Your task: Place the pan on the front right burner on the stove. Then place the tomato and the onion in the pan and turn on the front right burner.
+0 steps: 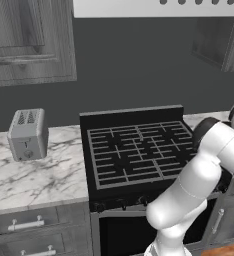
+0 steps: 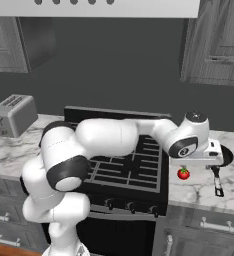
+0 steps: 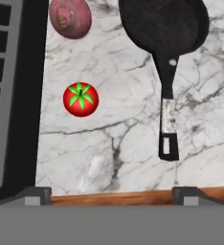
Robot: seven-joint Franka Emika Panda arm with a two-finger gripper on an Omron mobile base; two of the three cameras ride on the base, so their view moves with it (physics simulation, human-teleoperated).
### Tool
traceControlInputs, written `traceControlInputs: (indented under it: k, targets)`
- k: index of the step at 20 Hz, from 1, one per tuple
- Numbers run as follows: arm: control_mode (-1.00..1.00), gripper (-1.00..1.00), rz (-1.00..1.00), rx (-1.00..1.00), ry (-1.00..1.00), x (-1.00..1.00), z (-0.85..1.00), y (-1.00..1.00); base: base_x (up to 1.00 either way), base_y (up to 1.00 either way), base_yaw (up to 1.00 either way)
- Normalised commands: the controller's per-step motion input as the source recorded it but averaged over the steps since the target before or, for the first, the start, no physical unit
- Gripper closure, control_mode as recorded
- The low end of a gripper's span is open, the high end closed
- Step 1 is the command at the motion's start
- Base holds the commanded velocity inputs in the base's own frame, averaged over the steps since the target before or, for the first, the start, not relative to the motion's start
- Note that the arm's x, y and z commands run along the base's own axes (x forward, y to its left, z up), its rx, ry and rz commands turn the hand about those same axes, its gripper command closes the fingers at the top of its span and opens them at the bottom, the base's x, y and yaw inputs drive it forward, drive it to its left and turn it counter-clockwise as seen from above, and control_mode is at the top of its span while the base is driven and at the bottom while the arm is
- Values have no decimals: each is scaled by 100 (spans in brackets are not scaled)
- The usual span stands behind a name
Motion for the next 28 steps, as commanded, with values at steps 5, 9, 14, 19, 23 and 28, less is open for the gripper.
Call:
traceControlInputs:
  k: [5, 9, 14, 19, 23, 28]
  targets:
    - [-100, -100, 0, 0, 0, 5, 0, -23, 0, 0, 0]
    - [-100, -100, 0, 0, 0, 4, 0, -22, 0, 0, 0]
    - [-100, -100, 0, 0, 0, 3, 0, -15, 0, 0, 0]
    - [-100, -100, 0, 1, 0, 0, -2, -21, 0, 0, 0]
    - [-100, -100, 0, 8, 0, 0, 0, -24, 0, 0, 0]
    - [-100, -100, 0, 10, 0, 0, 0, -15, 0, 0, 0]
